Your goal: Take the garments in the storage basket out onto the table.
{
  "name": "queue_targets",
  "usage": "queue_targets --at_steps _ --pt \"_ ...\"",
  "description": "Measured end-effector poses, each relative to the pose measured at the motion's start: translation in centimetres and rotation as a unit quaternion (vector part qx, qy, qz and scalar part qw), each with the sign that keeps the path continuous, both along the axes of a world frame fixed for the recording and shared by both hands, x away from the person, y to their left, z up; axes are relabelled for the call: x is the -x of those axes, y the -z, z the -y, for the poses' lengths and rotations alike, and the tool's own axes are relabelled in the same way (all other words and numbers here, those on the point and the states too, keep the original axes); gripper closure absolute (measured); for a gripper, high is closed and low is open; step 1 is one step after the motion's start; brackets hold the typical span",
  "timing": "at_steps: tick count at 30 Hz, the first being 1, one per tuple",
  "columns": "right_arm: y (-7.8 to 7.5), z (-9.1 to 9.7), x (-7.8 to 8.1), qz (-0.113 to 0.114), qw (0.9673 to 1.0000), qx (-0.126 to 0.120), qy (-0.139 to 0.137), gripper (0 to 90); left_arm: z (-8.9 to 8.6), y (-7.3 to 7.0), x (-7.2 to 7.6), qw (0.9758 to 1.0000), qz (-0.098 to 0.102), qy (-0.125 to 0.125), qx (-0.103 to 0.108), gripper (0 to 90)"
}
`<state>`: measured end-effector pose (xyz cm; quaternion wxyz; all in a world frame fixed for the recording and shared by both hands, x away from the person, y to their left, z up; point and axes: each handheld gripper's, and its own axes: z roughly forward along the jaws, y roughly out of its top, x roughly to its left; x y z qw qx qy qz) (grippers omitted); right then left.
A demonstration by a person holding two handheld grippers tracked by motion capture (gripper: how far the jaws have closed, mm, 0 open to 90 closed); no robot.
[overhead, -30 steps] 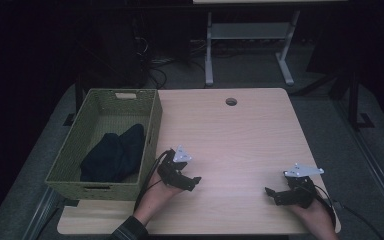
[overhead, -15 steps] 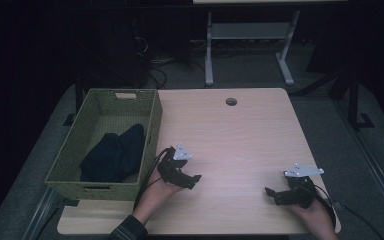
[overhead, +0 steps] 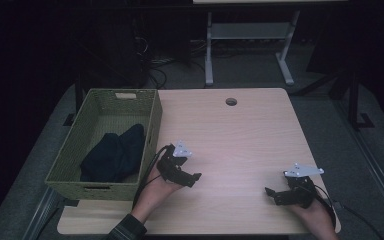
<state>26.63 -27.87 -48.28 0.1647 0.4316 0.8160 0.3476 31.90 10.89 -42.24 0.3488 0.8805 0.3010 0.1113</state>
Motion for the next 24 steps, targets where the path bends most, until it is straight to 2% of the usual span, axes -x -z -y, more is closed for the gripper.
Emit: queue_targets --at_steps 14,18,24 --pt "0.0 0.0 0.0 0.0 1.0 0.0 0.0 5.9 0.1 -0.9 -0.3 0.9998 -0.019 0.009 0.0 13.9" --pt "0.0 0.0 0.0 -0.001 1.0 0.0 0.001 5.9 0.0 -1.2 -0.4 0.9997 -0.02 0.009 0.007 14.1" --pt "0.0 0.0 0.0 -0.001 1.0 0.0 0.001 5.9 -0.1 -1.8 -0.5 0.9997 -0.019 0.012 0.005 14.1"
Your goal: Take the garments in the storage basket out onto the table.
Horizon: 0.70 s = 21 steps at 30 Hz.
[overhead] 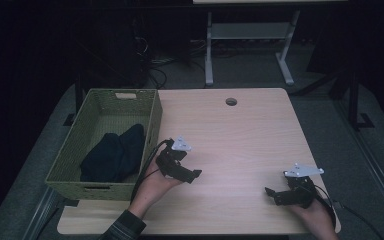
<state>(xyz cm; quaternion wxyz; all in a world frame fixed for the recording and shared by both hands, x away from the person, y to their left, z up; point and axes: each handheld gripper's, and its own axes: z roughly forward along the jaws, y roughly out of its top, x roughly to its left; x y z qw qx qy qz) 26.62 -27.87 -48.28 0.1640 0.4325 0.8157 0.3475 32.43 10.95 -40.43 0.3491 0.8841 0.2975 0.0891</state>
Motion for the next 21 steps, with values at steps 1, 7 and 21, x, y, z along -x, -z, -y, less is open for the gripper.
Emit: queue_targets --at_steps 1,7,21 --pt "0.0 0.0 0.0 0.0 1.0 0.0 0.0 5.9 -0.1 -0.2 -0.1 1.0 -0.005 0.003 0.006 14.1" --pt "0.0 0.0 0.0 0.001 1.0 0.0 0.0 5.8 0.1 -0.4 -0.1 0.9998 -0.013 0.014 0.002 14.4" --pt "0.0 0.0 0.0 0.0 1.0 0.0 0.0 5.8 -0.1 -1.6 -0.5 0.9998 -0.012 0.015 0.004 14.4"
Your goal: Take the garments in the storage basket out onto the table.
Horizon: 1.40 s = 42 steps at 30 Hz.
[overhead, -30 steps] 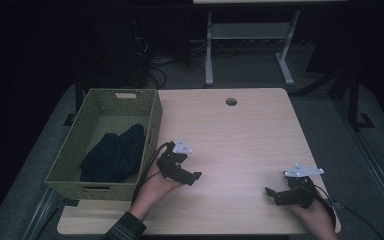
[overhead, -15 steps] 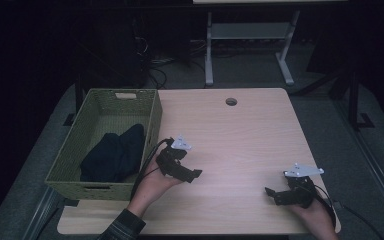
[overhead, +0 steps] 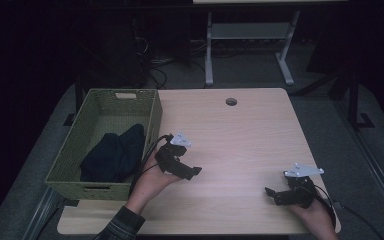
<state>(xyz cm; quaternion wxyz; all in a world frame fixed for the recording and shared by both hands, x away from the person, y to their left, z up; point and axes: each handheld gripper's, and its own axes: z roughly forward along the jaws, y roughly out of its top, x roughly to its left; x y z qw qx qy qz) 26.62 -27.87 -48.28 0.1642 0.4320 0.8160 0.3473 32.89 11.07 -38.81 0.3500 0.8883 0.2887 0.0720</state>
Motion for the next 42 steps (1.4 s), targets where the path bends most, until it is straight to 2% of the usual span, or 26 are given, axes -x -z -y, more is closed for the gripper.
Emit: queue_targets --at_steps 16,26,30,42 --pt "0.0 0.0 0.0 0.0 1.0 0.0 0.0 5.8 -0.8 -1.3 -0.7 1.0 -0.004 0.005 -0.002 14.4" --pt "0.0 0.0 0.0 0.0 1.0 0.0 0.0 5.8 -1.4 -2.9 -1.6 1.0 -0.004 0.007 0.003 14.5" --pt "0.0 0.0 0.0 0.0 1.0 0.0 0.0 5.8 -1.6 -3.4 -1.8 0.9999 -0.005 0.009 -0.001 14.5" --pt "0.0 0.0 0.0 0.002 1.0 0.0 -0.001 5.8 -3.0 -4.8 -2.1 0.9999 0.002 -0.004 -0.01 14.8"
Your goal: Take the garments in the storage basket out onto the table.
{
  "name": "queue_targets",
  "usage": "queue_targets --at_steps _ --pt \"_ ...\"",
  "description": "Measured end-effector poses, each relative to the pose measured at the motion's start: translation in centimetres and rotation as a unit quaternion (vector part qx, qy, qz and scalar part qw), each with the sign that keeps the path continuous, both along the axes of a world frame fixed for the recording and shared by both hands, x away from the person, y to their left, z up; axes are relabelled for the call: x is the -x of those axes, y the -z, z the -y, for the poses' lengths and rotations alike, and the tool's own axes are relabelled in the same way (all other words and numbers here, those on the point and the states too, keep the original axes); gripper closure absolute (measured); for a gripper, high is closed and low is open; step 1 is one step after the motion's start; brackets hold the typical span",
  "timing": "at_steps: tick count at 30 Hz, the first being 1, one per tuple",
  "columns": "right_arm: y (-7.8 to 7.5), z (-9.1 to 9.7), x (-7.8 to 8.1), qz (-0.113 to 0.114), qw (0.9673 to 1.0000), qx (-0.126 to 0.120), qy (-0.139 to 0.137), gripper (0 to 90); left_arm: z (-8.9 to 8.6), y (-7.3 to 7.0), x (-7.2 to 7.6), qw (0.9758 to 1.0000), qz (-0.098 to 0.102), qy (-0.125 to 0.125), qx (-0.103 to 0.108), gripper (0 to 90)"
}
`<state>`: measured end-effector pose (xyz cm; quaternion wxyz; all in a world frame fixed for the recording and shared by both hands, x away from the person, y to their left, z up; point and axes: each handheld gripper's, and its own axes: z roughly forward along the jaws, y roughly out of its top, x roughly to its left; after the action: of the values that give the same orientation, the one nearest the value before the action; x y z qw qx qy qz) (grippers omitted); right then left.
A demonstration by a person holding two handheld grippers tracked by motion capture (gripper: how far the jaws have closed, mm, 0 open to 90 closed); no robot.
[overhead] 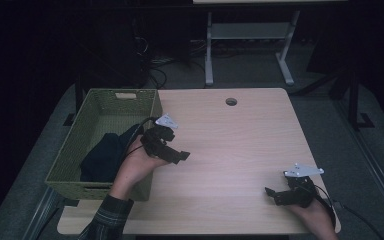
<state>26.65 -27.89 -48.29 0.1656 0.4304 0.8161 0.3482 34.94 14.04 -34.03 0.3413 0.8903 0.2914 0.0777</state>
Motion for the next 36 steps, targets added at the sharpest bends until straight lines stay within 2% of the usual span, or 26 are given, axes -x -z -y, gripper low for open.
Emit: queue_targets --at_steps 6,20,28,36 --pt "0.0 0.0 0.0 0.001 1.0 0.0 -0.001 5.8 -0.4 -0.7 0.0 1.0 0.002 -0.003 0.0 14.8" --pt "0.0 0.0 0.0 0.001 1.0 0.0 0.0 5.8 -1.7 -2.3 -0.3 0.9998 0.008 -0.012 -0.016 14.8" --pt "0.0 0.0 0.0 0.001 1.0 0.0 0.0 5.8 -3.8 -3.2 -0.4 0.9989 0.016 -0.034 -0.028 14.8" --pt "0.0 0.0 0.0 0.001 1.0 0.0 0.0 5.8 -5.5 -3.5 -0.4 0.998 0.018 -0.054 -0.026 14.9"
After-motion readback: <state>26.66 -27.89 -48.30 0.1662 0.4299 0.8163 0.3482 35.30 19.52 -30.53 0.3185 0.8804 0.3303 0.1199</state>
